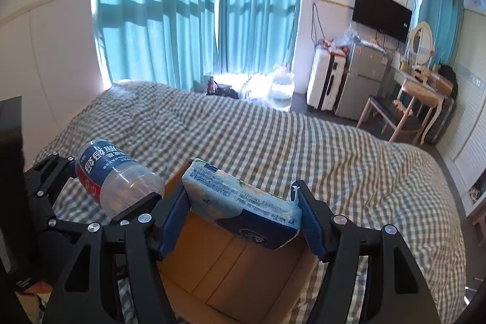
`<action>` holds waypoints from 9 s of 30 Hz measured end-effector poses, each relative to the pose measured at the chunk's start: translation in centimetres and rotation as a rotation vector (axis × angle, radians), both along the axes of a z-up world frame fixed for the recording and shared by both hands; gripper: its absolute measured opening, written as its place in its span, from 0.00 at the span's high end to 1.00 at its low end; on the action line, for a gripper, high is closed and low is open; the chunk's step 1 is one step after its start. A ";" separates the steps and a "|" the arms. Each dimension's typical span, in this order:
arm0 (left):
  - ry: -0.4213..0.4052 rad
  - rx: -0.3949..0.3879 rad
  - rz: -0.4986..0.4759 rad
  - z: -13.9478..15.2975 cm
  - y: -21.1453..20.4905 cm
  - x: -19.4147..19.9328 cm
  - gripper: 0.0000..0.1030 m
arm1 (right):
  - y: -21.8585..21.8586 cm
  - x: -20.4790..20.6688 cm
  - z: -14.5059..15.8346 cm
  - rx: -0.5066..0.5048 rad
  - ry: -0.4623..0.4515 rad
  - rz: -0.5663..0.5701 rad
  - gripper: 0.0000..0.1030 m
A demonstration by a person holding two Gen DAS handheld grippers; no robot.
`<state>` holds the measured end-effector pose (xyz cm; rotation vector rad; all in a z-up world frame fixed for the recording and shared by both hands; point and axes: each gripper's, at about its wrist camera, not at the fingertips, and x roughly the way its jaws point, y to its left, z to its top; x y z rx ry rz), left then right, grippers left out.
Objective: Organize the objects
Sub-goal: 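Carry both items over the cardboard box and open both tools to drop them, then grasp the tape roll with the left tool while the right tool grasps the black nozzle, then carry tape roll and black nozzle into the box and release both, then move the right tool to the white toothpaste tube and grasp it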
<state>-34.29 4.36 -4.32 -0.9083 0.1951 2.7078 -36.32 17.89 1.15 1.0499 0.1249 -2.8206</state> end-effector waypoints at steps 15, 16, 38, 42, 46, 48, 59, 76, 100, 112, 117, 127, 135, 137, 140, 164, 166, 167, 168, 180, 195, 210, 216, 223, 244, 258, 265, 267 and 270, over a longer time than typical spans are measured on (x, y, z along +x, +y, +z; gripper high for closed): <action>-0.013 -0.104 -0.105 -4.4 3.4 -1.2 0.05 | 4.3 -2.3 -5.5 -0.134 -0.096 -0.040 0.18; -0.006 -0.119 -0.105 -4.3 3.5 -0.8 0.03 | 4.4 -1.9 -5.0 -0.119 -0.080 -0.054 0.16; 0.081 -0.034 0.121 11.7 -1.2 14.3 0.00 | 3.3 19.4 13.5 -0.021 0.190 -0.039 0.15; 0.081 -0.053 0.157 11.8 -2.4 18.5 0.00 | 1.9 23.9 13.5 0.009 0.197 -0.010 0.15; 0.082 -0.079 0.171 10.8 -3.0 22.4 0.00 | 0.9 28.1 12.2 0.038 0.186 0.025 0.15; 0.064 -0.068 0.175 9.7 -3.5 24.0 0.00 | 0.3 29.8 11.2 0.051 0.177 0.041 0.15; -0.062 -0.045 0.208 1.9 -5.0 29.3 0.00 | -1.5 34.1 2.1 0.039 0.049 0.073 0.15; -0.227 -0.050 0.038 -6.7 -1.4 33.9 0.00 | 1.1 33.8 -5.2 -0.135 -0.088 -0.026 0.15; -0.336 0.031 -0.060 -10.2 -0.7 32.9 0.21 | 0.4 33.2 -8.1 -0.106 -0.146 -0.030 0.15; -0.203 -0.007 0.096 -5.3 -5.1 32.7 0.22 | -1.1 32.9 -10.1 -0.115 -0.169 0.085 0.15; -0.170 -0.046 0.168 -4.7 -7.0 31.9 0.22 | -2.1 32.5 -10.9 -0.087 -0.177 0.119 0.15; -0.149 -0.074 0.209 -5.1 -8.2 31.3 0.22 | -6.2 31.2 -14.1 0.041 -0.209 0.253 0.15; -0.153 -0.063 0.205 -5.5 -8.4 31.3 0.22 | -6.1 30.7 -15.4 0.060 -0.240 0.221 0.49; -0.152 -0.065 0.203 -5.5 -8.3 31.3 0.22 | -5.6 30.8 -15.0 0.035 -0.221 0.202 0.52; -0.146 -0.065 0.201 -5.4 -8.1 31.3 0.22 | -5.2 31.0 -13.9 0.004 -0.186 0.188 0.60; -0.047 -0.033 0.073 2.9 -3.2 18.4 0.22 | -1.2 21.8 1.5 0.027 0.059 0.108 0.63; -0.035 -0.030 0.056 3.9 -2.2 16.0 0.22 | -0.4 19.8 2.7 0.017 0.074 0.093 0.63; -0.028 -0.037 0.049 4.2 -1.7 15.0 0.22 | -0.1 18.8 3.0 0.014 0.079 0.088 0.63; -0.021 -0.043 0.044 4.5 -1.2 13.9 0.22 | 0.2 17.8 3.4 0.013 0.085 0.078 0.63; -0.029 -0.102 -0.027 1.4 3.9 2.9 0.22 | 4.0 4.4 0.1 -0.040 0.006 0.001 0.63; -0.119 -0.108 -0.086 -5.5 5.7 -0.8 0.21 | 4.8 -0.3 -6.5 -0.068 -0.102 0.001 0.63; -0.090 -0.119 -0.064 -2.2 3.9 2.2 0.04 | 5.7 3.0 -2.5 -0.188 -0.038 -0.034 0.29; -0.063 -0.084 -0.003 1.7 1.8 5.1 0.04 | 4.9 7.0 2.2 -0.140 0.040 -0.022 0.28; -0.020 -0.068 0.094 6.7 -0.3 8.9 0.03 | 4.2 12.8 7.4 -0.106 0.122 -0.010 0.28; -0.089 -0.085 0.227 -0.7 -3.9 17.4 0.01 | 3.2 20.2 -4.7 -0.092 -0.092 -0.008 0.25; -0.279 -0.142 0.221 -11.4 -2.6 16.3 0.01 | 2.7 16.5 -15.8 -0.055 -0.372 -0.029 0.46; -0.285 -0.120 0.224 -11.7 -2.9 16.8 0.01 | 1.6 14.9 -18.8 -0.013 -0.482 -0.012 0.63; -0.282 -0.117 0.222 -11.6 -2.8 16.8 0.01 | 1.5 14.8 -19.1 0.005 -0.487 -0.014 0.67; -0.278 -0.114 0.221 -11.1 -2.7 17.0 0.01 | 1.6 15.2 -19.0 0.008 -0.477 -0.016 0.69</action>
